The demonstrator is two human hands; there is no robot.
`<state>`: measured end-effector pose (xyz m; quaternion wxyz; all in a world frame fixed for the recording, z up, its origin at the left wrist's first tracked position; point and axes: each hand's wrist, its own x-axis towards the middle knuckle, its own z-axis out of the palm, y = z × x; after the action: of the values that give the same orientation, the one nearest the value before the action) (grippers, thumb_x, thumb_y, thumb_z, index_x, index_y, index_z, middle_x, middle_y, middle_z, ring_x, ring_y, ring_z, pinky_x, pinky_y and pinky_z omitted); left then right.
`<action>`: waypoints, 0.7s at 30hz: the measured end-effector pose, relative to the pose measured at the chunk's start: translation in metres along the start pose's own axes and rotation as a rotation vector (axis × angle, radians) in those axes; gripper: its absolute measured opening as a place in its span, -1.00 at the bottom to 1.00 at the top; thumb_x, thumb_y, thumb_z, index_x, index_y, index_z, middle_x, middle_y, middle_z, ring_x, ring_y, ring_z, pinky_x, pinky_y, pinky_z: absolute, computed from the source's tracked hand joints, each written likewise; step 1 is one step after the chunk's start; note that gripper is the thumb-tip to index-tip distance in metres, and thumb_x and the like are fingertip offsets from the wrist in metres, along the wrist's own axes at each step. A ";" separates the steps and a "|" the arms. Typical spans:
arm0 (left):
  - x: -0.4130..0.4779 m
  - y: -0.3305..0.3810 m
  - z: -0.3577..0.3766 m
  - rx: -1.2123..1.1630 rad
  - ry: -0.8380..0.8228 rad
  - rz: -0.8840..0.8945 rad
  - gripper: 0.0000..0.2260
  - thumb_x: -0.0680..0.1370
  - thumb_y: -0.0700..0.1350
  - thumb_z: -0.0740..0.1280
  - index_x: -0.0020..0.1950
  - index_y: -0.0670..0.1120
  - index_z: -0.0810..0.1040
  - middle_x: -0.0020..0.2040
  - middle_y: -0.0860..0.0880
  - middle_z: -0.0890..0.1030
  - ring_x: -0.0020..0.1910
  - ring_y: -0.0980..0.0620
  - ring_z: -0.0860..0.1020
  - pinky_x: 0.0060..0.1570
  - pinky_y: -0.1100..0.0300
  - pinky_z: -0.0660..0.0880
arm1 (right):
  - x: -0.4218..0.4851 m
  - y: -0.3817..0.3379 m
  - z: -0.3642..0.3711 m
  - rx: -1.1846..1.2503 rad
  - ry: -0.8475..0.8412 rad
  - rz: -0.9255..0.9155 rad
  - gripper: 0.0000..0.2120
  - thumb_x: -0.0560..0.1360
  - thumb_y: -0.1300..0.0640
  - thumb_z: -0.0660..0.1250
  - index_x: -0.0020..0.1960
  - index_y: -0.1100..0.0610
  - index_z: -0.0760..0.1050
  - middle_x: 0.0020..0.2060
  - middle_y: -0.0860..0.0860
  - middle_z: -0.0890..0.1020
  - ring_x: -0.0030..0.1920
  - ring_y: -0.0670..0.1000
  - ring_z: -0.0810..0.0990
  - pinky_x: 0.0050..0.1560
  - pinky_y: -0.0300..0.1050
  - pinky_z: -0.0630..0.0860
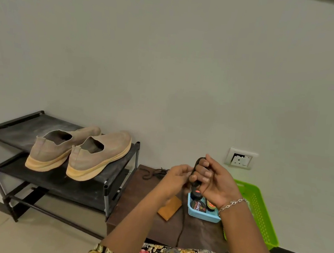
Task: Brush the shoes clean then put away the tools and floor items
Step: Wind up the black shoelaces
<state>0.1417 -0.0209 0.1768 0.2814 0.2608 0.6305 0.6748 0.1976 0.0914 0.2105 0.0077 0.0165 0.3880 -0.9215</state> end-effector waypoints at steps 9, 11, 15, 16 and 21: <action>-0.016 -0.011 -0.006 0.419 0.087 0.108 -0.75 0.59 -0.07 0.21 -0.27 -0.04 0.49 -0.56 0.21 0.43 -0.54 0.29 0.34 -0.39 0.29 0.26 | 0.001 0.001 -0.003 -0.288 0.339 -0.443 -0.68 0.62 0.17 0.04 -0.19 0.22 0.47 -0.36 0.06 0.63 -0.30 -0.02 0.62 -0.14 -0.22 0.58; -0.016 -0.005 -0.009 0.482 0.065 0.141 -0.75 0.58 -0.04 0.23 -0.30 0.01 0.49 -0.51 0.18 0.44 -0.48 0.26 0.34 -0.33 0.27 0.29 | 0.002 0.006 -0.007 -0.643 0.398 -0.485 -0.72 0.61 0.20 0.06 -0.16 0.19 0.49 -0.26 0.08 0.65 -0.21 0.00 0.63 -0.06 -0.19 0.56; -0.011 0.011 -0.011 0.574 0.080 0.240 -0.73 0.58 -0.06 0.22 -0.33 0.01 0.45 -0.40 0.09 0.45 -0.37 0.11 0.39 -0.25 0.16 0.33 | 0.000 0.015 -0.008 -1.269 0.409 -0.372 -0.68 0.62 0.11 0.07 -0.15 0.19 0.53 -0.25 0.06 0.62 -0.17 0.01 0.58 -0.06 -0.07 0.47; -0.009 0.015 -0.013 0.591 0.080 0.257 -0.73 0.58 -0.06 0.22 -0.33 0.00 0.44 -0.39 0.07 0.48 -0.35 0.07 0.42 -0.24 0.13 0.35 | -0.003 0.018 -0.006 -1.294 0.385 -0.300 -0.62 0.62 0.05 0.06 -0.21 0.18 0.53 -0.34 0.04 0.59 -0.27 -0.02 0.55 -0.17 -0.10 0.44; -0.003 0.016 -0.020 0.472 0.081 0.248 -0.72 0.58 -0.09 0.24 -0.35 -0.02 0.43 -0.42 0.09 0.43 -0.38 0.16 0.37 -0.27 0.24 0.30 | -0.013 0.017 -0.001 -0.867 0.220 0.068 -0.40 0.58 -0.15 -0.03 -0.40 0.20 0.49 -0.65 0.02 0.40 -0.60 -0.04 0.35 -0.38 -0.16 0.37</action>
<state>0.1289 -0.0381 0.1916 0.1027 0.3671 0.7443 0.5484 0.2115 0.0803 0.1983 0.0030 0.1223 0.7361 -0.6657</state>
